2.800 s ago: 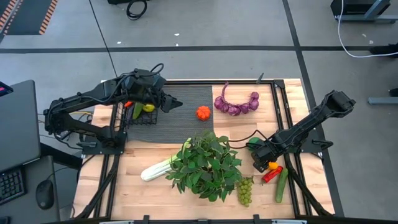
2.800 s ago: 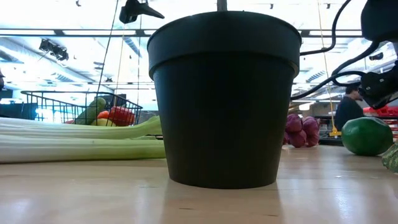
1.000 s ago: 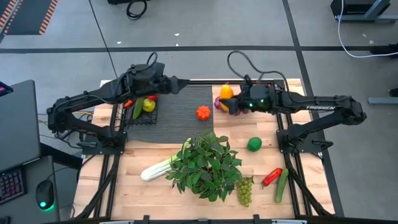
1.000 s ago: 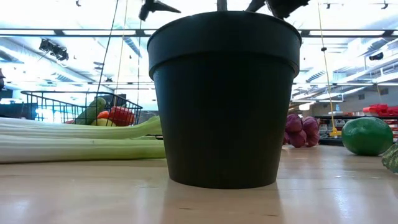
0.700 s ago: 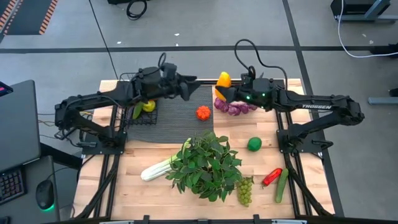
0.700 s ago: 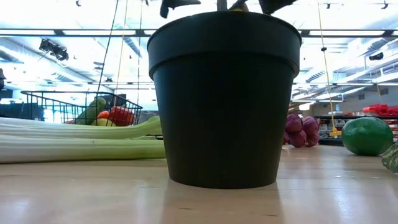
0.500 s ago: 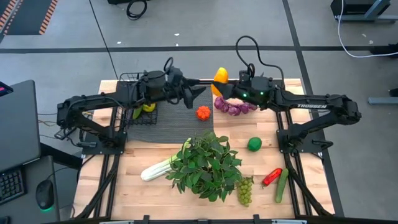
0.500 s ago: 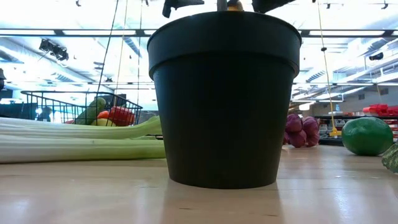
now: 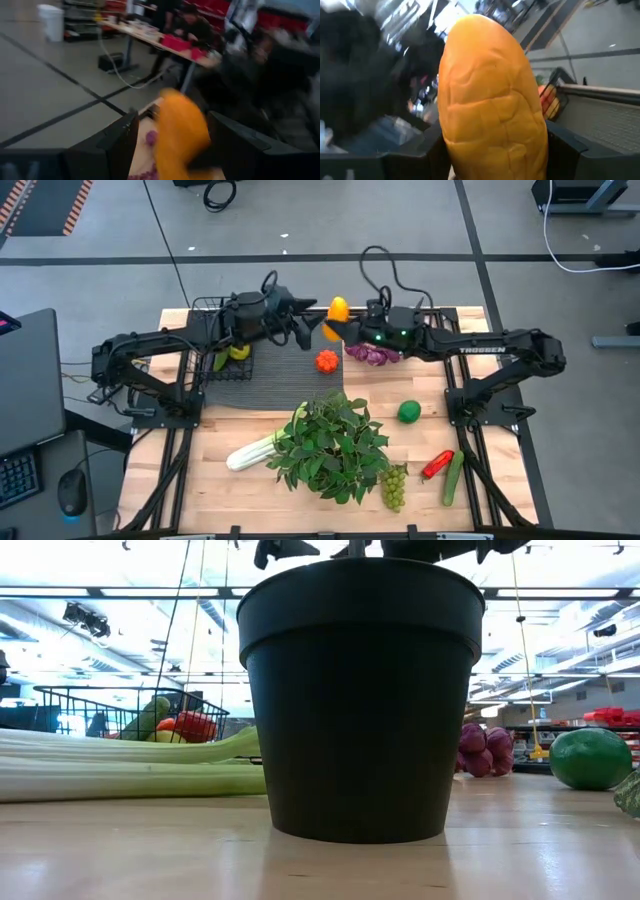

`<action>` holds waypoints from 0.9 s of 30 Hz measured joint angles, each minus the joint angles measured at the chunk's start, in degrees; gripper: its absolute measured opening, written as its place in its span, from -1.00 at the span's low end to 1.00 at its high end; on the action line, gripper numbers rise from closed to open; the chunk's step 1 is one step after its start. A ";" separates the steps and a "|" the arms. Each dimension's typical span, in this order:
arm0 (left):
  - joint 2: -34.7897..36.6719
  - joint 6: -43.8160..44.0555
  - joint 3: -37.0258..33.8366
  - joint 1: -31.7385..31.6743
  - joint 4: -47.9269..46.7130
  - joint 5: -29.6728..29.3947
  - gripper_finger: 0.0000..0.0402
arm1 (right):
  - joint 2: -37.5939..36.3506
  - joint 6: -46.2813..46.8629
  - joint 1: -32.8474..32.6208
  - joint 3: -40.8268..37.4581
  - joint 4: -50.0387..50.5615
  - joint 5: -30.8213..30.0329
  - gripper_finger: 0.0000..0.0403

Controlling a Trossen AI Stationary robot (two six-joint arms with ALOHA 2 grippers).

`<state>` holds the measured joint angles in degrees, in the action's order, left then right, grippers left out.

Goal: Build produce basket
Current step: Put the yellow mango into the wire basket

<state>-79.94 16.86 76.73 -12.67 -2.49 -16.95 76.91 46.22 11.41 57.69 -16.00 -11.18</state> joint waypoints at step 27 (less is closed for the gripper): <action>-3.93 15.23 0.13 -0.34 -0.15 3.72 0.30 | 5.59 -8.11 2.28 -0.03 -6.03 2.23 0.17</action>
<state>-83.87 32.09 76.86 -13.01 -2.64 -13.23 82.50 38.11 13.69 57.66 -22.03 -8.95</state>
